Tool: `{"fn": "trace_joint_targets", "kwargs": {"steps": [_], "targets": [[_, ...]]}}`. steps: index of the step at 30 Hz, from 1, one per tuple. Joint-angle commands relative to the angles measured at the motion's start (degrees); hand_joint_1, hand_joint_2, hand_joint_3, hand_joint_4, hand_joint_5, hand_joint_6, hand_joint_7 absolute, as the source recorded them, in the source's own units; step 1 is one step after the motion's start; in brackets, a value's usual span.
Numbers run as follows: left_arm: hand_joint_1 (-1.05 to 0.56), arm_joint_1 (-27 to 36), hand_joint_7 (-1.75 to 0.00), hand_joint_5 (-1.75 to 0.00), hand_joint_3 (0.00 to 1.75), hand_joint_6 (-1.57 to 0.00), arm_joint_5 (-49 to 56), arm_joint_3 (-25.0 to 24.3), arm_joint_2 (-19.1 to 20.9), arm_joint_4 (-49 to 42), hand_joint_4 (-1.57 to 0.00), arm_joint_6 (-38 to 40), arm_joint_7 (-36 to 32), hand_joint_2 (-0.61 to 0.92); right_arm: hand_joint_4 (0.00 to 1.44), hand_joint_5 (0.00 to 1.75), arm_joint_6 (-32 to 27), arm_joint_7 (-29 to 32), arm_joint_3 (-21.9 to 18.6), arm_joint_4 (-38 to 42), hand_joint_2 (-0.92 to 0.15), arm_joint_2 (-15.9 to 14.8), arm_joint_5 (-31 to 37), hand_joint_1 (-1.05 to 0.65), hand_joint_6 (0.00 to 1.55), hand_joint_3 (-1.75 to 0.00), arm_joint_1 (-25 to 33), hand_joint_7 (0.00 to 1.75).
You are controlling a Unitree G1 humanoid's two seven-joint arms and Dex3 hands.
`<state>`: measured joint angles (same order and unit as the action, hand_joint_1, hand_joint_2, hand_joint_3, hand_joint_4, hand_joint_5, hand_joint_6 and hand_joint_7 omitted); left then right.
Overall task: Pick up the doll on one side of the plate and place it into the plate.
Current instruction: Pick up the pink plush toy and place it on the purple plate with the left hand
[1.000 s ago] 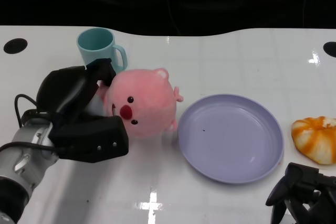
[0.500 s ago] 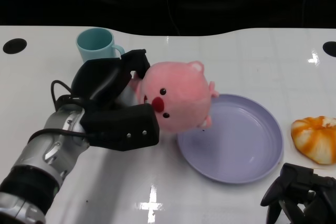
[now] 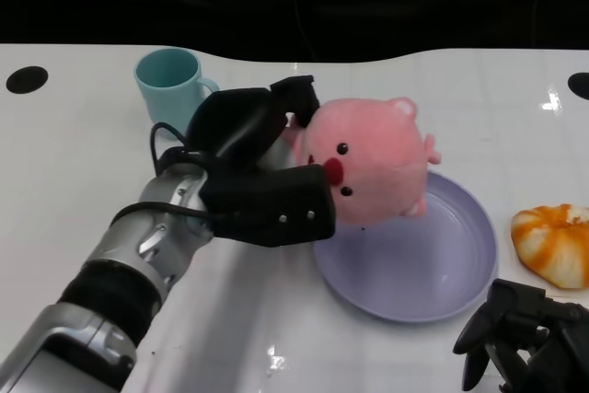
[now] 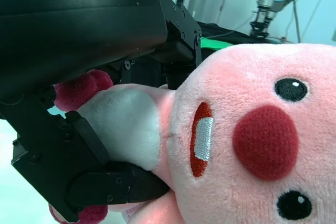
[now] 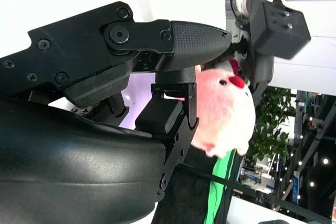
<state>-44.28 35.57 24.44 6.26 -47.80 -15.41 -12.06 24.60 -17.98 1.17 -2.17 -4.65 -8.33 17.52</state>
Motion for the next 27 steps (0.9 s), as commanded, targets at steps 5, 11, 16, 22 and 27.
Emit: {"fn": "trace_joint_targets", "kwargs": {"steps": [5,11,16,22,27], "targets": [[-0.18,-3.0,-1.75,-1.75,1.23,-0.76,-0.2,0.7,-3.0,-2.0,-0.95,1.8,1.3,0.43,0.87,1.54,0.8,0.5,-0.4,0.1,-0.89,-0.3,0.3,-0.76,0.83,-0.49,0.0,1.22],[-0.18,-5.1,-1.75,-1.75,1.16,-0.72,0.5,2.6,-6.1,-4.6,-0.92,3.4,1.9,0.45,0.86,1.53,1.1,0.6,-0.3,-0.5,-0.90,-0.4,0.6,-0.77,0.83,-0.47,0.6,1.22],[-0.19,-6.4,-1.75,-1.75,1.11,-0.71,0.5,3.6,-7.5,-7.0,-0.92,3.6,2.1,0.45,0.86,1.54,0.7,0.9,0.1,-1.5,-0.91,-0.3,1.0,-0.78,0.83,-0.46,1.2,1.21],[-0.19,-8.0,-1.75,-1.75,1.04,-0.71,0.8,4.8,-9.7,-10.1,-0.92,4.4,2.8,0.47,0.85,1.53,0.5,1.2,0.6,-2.4,-0.92,-0.3,1.0,-0.78,0.83,-0.44,1.8,1.21],[-0.20,-9.0,-1.75,-1.75,1.01,-0.72,0.1,4.9,-11.8,-11.8,-0.92,6.8,5.0,0.49,0.85,1.53,0.3,1.3,0.7,-3.3,-0.92,-0.5,1.2,-0.79,0.83,-0.42,2.4,1.20]]}}
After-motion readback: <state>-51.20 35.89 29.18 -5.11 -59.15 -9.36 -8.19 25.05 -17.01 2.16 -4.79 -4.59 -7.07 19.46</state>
